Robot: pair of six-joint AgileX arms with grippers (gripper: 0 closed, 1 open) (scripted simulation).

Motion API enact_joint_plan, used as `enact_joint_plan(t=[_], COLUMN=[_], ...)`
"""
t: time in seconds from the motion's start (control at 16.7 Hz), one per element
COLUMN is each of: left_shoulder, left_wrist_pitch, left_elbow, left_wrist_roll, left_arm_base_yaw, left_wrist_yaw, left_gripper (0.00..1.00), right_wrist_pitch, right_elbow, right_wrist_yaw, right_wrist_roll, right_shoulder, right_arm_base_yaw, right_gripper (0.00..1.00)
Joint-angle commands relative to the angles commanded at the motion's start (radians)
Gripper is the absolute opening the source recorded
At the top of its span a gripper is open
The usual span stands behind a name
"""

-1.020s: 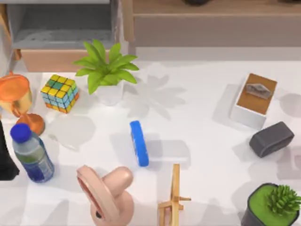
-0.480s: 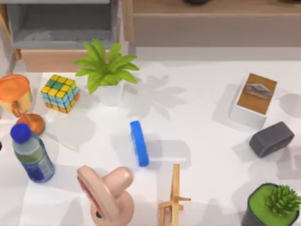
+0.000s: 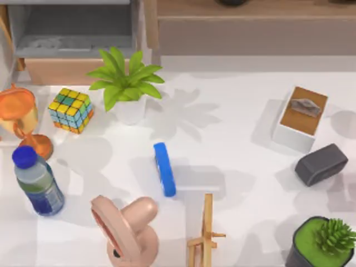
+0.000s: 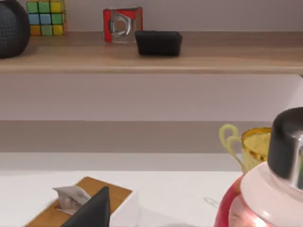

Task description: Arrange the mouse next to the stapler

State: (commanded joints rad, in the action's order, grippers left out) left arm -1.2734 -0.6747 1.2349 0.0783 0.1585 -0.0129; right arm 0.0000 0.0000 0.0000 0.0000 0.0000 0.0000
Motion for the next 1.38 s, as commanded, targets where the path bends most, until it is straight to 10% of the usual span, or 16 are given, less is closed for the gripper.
enact_joint_plan(t=[0.78, 1.38], left_shoulder=[-1.211, -1.356], left_wrist_pitch=[-0.631, -0.704], left_elbow=[1.162, 1.299], left_wrist_roll=[0.071, 0.081], left_arm_base_yaw=[0.172, 0.167], left_wrist_yaw=[-0.007, -0.013], left_gripper=[1.0, 1.0], right_wrist_pitch=[0.0, 0.0], right_elbow=[0.0, 0.0], right_wrist_yaw=[0.0, 0.0], right_wrist_roll=[0.0, 0.0], right_shoulder=[0.0, 0.0], right_arm_base_yaw=[0.0, 0.0], right_gripper=[1.0, 1.0])
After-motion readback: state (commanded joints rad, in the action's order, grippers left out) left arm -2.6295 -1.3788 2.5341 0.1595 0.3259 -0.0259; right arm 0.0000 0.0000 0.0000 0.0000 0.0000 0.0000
